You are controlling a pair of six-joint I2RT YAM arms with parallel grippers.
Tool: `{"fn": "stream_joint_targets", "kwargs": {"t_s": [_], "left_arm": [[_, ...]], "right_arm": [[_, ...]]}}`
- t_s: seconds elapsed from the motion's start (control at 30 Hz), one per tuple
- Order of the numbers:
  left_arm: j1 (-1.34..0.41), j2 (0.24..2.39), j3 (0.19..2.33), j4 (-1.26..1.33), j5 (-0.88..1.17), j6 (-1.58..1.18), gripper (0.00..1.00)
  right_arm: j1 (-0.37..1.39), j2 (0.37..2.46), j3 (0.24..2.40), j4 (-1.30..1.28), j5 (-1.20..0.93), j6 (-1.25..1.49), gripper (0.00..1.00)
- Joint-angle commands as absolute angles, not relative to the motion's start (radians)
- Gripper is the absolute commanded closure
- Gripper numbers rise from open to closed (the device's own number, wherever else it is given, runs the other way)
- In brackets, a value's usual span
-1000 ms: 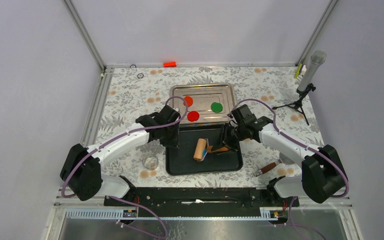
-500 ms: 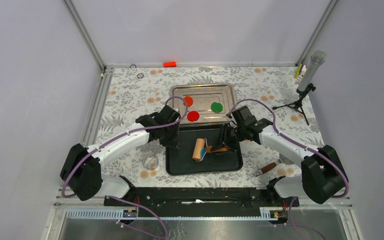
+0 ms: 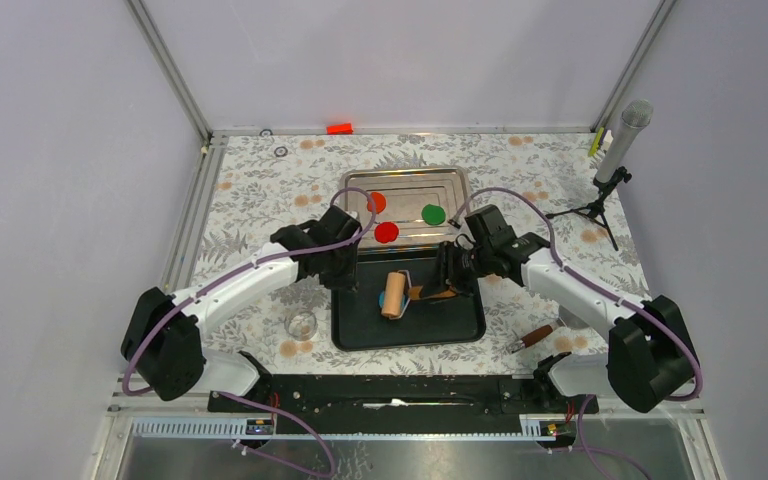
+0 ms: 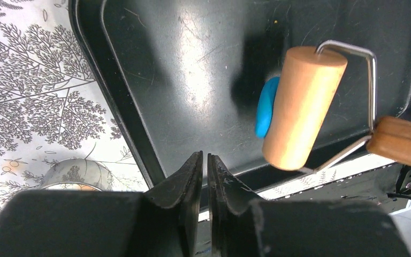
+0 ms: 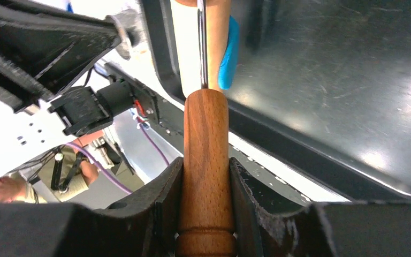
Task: Roll out the dumpling wrappers from the dough
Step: Flatten out the dough on the work surface.
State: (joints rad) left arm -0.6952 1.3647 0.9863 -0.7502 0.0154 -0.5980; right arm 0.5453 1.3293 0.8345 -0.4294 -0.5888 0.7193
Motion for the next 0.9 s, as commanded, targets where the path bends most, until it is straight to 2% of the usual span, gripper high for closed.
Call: {"fn": "stream_joint_targets", "kwargs": {"t_s": [0.0,0.27,0.53,0.87], "left_arm": [[-0.69,1.321,1.033,-0.755,-0.031,-0.598,0.87],[-0.69,1.334,0.968,-0.657,0.138,-0.644,0.88],[-0.692,1.396,0.794,-0.318,0.378,-0.786,0.88],[-0.693,1.372,0.7,-0.285,0.317,-0.861,0.92]], "right_arm": [[0.553,1.268,0.864,-0.32,-0.749,0.675,1.0],[0.552,1.342,0.731,-0.263,-0.751,0.623,1.0],[0.552,1.381,0.734,-0.284,-0.695,0.595,1.0],[0.552,1.368,0.732,-0.315,-0.677,0.578,1.0]]}}
